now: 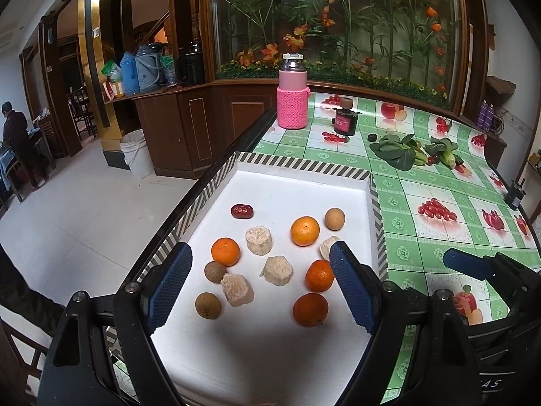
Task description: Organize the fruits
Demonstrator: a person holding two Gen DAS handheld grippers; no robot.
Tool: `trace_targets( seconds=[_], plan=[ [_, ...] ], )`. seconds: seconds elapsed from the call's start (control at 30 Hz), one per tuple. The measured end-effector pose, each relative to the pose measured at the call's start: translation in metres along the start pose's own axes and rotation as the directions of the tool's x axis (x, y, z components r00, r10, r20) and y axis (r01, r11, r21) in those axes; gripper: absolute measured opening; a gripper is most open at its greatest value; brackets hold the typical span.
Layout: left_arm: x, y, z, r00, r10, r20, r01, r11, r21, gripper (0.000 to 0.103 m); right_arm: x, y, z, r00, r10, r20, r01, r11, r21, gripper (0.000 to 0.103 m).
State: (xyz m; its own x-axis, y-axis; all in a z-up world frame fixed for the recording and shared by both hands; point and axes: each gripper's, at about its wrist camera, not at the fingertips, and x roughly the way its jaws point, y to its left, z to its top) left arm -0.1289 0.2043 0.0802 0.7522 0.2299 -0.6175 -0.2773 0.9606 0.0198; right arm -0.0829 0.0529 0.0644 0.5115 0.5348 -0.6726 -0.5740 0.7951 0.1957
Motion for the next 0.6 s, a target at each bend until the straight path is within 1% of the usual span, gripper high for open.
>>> trace_targets(
  seconds=[0.3,0.43,0.6],
  plan=[
    [0.003,-0.002,-0.001,1.0,0.001,-0.004,-0.001,1.0,0.001,0.084,0.002,-0.003,0.0,1.0,0.0,-0.003,0.0,1.0,0.006,0.088],
    [0.004,-0.004,-0.002,1.0,0.019,0.012,-0.019,1.0,0.014,0.084,0.003,-0.007,-0.001,1.0,-0.001,-0.009,0.001,1.0,0.013,0.088],
    [0.006,-0.018,0.0,1.0,0.011,0.01,-0.012,0.999,0.044,0.084,-0.003,-0.019,-0.001,1.0,-0.016,-0.004,0.016,0.999,0.031,0.088]
  ],
)
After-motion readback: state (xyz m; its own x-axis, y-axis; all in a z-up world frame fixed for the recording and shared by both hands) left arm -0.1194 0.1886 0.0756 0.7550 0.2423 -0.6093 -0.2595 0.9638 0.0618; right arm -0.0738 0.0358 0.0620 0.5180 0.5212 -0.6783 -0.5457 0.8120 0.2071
